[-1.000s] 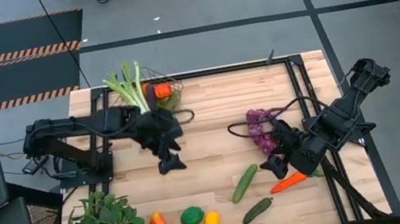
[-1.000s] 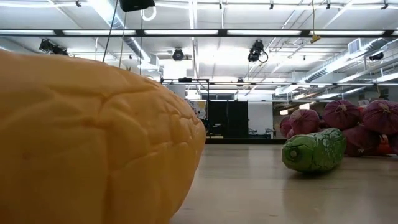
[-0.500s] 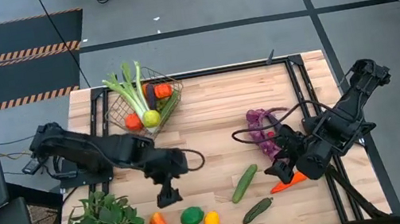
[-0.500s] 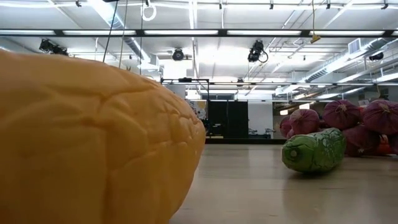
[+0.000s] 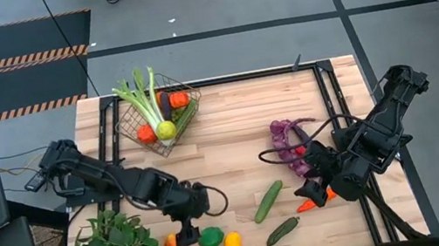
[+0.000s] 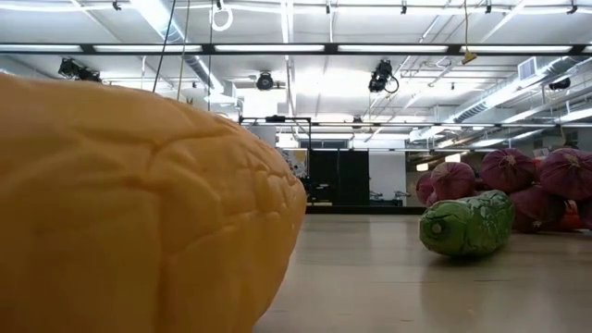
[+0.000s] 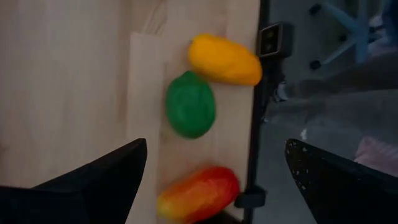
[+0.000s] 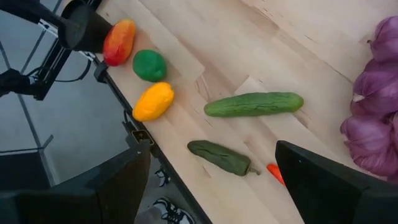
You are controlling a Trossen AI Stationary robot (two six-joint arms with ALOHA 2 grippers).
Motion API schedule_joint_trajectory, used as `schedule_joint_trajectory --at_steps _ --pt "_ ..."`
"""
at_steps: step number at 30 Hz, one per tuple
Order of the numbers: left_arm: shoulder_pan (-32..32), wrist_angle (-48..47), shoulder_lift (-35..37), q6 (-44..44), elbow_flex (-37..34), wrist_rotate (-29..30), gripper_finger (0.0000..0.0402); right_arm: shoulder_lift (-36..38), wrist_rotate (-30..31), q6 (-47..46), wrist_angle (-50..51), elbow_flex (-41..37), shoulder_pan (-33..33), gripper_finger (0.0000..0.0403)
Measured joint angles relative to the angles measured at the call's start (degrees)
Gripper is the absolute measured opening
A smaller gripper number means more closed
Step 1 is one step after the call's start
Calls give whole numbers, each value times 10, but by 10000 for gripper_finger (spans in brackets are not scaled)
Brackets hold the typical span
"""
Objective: Build produce basket
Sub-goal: Put the lime into the wire basket
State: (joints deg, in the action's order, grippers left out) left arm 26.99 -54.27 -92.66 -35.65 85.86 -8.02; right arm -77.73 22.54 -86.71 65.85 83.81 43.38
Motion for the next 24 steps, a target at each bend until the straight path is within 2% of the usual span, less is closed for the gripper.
schedule_joint_trajectory --at_steps 7,13,19,24 --pt "28 44 -9 -57 0 20 389 0 18 10 -19 -13 1 348" --pt "36 69 -19 -39 0 34 389 0 21 24 -50 -30 9 348" --pt "37 75 -25 -34 0 38 389 0 98 -23 -54 -44 28 348" --pt "54 72 -31 -25 0 38 389 0 105 -31 -95 -57 37 348"
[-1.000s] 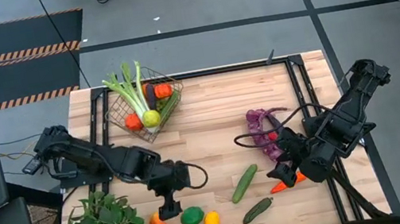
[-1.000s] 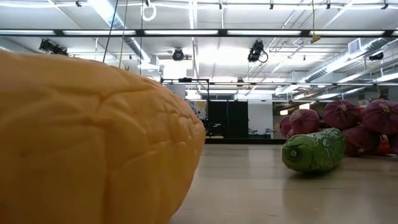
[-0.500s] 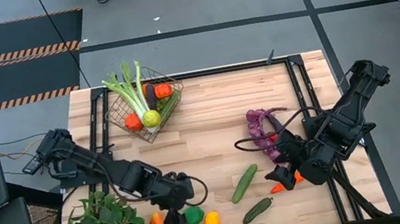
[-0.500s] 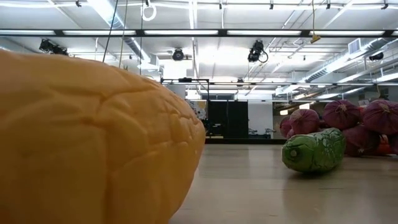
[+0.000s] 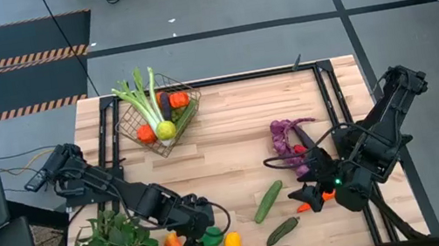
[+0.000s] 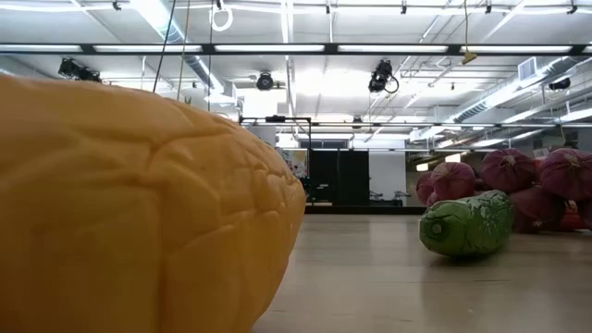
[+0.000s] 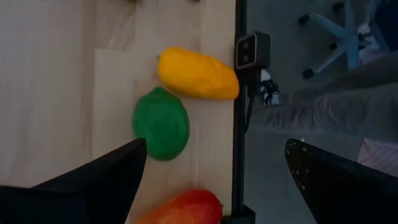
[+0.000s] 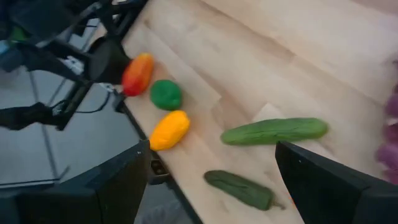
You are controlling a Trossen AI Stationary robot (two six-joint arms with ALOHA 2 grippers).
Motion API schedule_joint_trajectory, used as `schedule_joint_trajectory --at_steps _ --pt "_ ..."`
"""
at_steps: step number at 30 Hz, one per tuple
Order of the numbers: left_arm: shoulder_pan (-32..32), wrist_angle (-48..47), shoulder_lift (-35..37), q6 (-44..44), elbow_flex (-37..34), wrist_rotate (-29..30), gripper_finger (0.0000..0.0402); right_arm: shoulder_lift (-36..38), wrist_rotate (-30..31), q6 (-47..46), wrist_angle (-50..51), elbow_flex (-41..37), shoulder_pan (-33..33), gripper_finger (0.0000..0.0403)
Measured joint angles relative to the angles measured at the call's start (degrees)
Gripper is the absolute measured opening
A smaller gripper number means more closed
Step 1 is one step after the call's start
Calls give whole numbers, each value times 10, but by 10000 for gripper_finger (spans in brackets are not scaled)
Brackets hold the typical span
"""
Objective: Build produce basket
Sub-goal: Put the lime into the wire basket
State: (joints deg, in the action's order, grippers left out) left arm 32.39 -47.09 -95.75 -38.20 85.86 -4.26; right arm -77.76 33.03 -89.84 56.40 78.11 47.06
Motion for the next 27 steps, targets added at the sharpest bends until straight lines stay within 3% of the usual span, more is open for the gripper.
schedule_joint_trajectory --at_steps 27 --pt "3 2 -113 -12 0 16 389 0 -41 11 -15 -19 9 348"
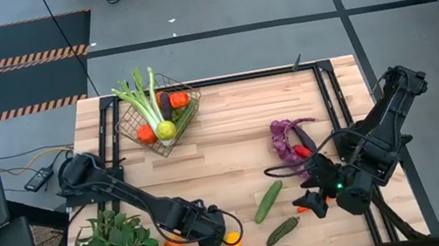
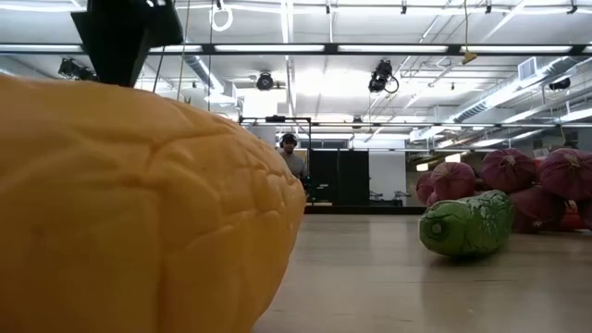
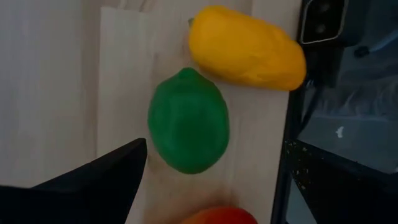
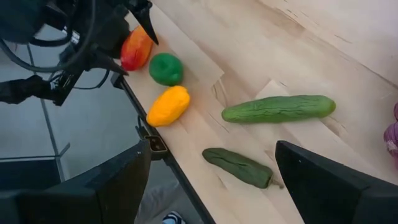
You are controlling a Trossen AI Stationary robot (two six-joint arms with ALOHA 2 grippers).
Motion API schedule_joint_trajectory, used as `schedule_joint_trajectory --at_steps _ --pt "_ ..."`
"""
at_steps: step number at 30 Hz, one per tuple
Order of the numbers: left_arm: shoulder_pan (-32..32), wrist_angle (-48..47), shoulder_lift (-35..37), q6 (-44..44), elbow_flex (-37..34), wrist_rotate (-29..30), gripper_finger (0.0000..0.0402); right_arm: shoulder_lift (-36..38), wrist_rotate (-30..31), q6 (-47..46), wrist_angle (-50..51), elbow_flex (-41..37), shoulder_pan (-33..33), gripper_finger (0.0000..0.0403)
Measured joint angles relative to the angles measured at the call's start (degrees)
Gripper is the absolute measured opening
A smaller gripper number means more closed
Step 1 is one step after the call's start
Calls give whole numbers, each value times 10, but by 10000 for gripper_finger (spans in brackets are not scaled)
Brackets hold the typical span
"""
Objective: Build produce basket
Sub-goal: Put the lime into the wire basket
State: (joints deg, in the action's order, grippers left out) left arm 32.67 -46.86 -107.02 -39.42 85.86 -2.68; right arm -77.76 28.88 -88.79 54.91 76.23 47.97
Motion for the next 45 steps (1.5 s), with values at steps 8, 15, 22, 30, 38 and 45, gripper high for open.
schedule_joint_trajectory --at_steps 8,15,22,30,38,45 --pt "0 4 -10 0 0 5 389 0 0 5 0 0 0 348" --pt "0 4 -29 2 0 5 389 0 0 5 1 0 0 348" --pt "-3 3 -29 26 0 19 389 0 0 9 0 0 0 348" --pt "-4 -13 -49 33 0 18 389 0 0 8 0 1 0 348" --pt "-4 -13 -76 40 0 16 389 0 -1 5 1 1 0 348" --pt "-7 -15 -89 45 0 20 389 0 -2 5 0 1 1 348"
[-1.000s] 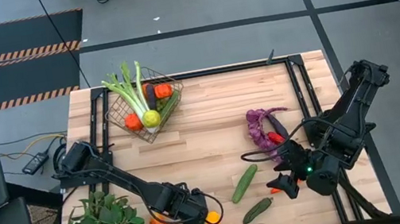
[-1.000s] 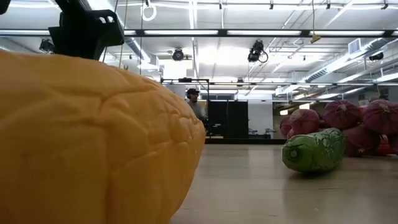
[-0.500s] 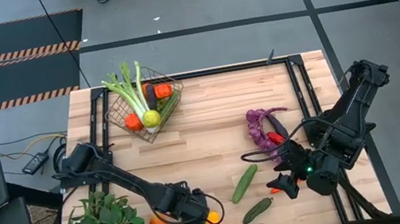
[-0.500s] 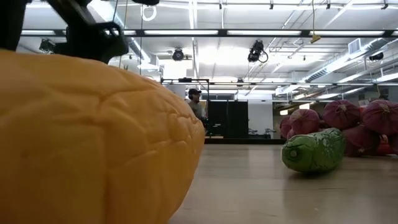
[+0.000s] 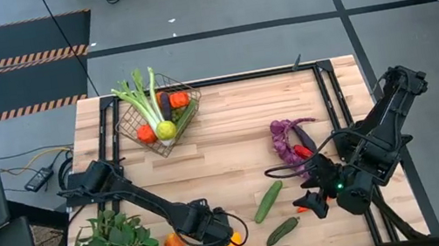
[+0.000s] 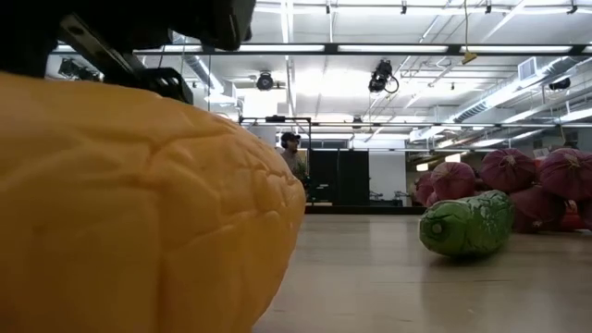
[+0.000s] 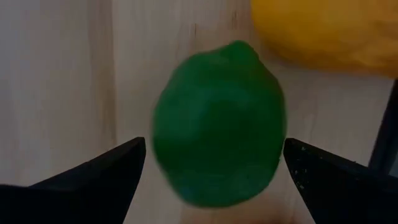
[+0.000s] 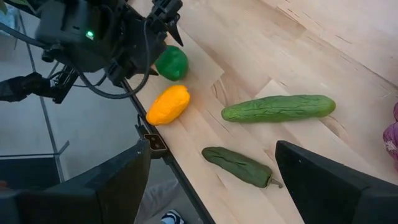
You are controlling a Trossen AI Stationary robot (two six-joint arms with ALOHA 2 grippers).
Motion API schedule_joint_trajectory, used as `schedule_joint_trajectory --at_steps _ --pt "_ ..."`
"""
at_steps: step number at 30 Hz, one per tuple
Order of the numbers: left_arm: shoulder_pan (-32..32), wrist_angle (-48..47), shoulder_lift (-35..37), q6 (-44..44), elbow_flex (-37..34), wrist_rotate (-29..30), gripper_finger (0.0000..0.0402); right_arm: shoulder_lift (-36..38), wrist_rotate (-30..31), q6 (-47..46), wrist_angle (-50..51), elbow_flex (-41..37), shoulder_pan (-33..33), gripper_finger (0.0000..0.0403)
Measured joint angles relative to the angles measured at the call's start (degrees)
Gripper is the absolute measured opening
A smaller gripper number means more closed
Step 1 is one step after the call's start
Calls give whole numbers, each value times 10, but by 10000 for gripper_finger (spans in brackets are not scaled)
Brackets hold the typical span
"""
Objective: Build produce basket
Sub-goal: Put the lime into the wire basket
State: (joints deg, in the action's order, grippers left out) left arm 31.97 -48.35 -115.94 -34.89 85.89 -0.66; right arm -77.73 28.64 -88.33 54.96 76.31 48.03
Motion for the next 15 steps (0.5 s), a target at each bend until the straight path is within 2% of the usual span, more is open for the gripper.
schedule_joint_trajectory --at_steps 11,15 --pt "-3 -5 -28 -25 0 -8 388 0 -1 -6 0 0 0 348" --pt "-3 -12 -27 -35 0 -8 364 0 -1 -5 0 0 0 348"
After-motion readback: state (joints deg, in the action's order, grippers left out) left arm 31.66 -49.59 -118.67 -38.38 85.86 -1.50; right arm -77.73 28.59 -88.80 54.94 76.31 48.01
